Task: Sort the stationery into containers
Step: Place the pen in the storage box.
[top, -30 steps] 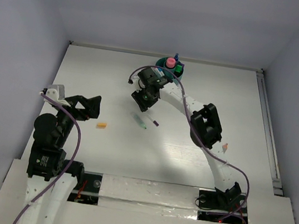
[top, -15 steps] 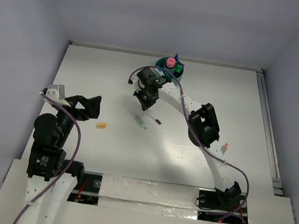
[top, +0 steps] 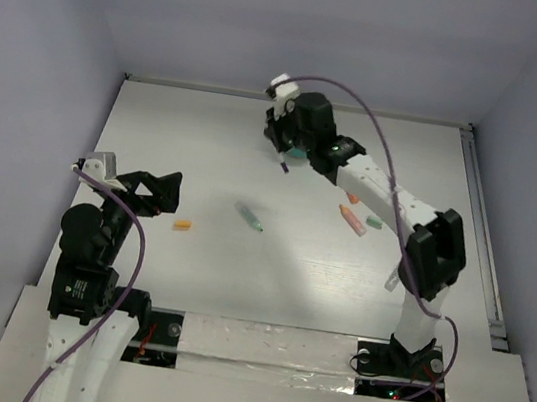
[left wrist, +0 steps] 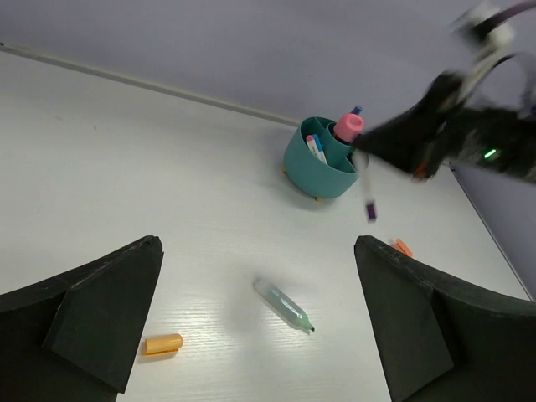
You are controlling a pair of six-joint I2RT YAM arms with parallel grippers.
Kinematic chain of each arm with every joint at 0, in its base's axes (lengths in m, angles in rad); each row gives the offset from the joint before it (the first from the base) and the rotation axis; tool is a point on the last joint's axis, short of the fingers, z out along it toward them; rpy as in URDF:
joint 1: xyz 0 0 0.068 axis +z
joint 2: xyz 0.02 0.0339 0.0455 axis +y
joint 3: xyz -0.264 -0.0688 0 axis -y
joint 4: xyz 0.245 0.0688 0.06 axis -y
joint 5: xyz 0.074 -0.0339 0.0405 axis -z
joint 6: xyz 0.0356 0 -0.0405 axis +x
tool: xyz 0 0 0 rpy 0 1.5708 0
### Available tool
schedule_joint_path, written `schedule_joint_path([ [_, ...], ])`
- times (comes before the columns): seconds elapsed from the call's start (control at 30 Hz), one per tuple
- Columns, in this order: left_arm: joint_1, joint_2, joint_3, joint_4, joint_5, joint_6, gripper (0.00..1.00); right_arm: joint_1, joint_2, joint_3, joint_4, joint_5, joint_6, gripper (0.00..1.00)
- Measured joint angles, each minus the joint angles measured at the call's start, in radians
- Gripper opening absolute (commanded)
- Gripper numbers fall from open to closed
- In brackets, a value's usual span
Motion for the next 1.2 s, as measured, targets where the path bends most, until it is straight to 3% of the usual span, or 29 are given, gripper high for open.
schedule_joint_path([
  [0.17,0.000,0.000,0.000,0.000,0.000,0.000,0.99,-0.084,-0.155,-0.055,0.404,0.024,0.004,0.00],
  [0.37,-0.001,0.000,0.000,0.000,0.000,0.000,0.99,-0.167,-0.105,-0.122,0.723,0.004,0.006,0.00],
  [0.6,-0.007,0.003,0.000,0.000,0.001,0.000,0.99,-0.188,0.040,-0.142,0.795,-0.069,0.033,0.00],
  [1.2,-0.007,0.022,0.000,0.000,0.003,0.000,0.99,-0.188,0.151,-0.173,0.933,-0.096,-0.013,0.00],
])
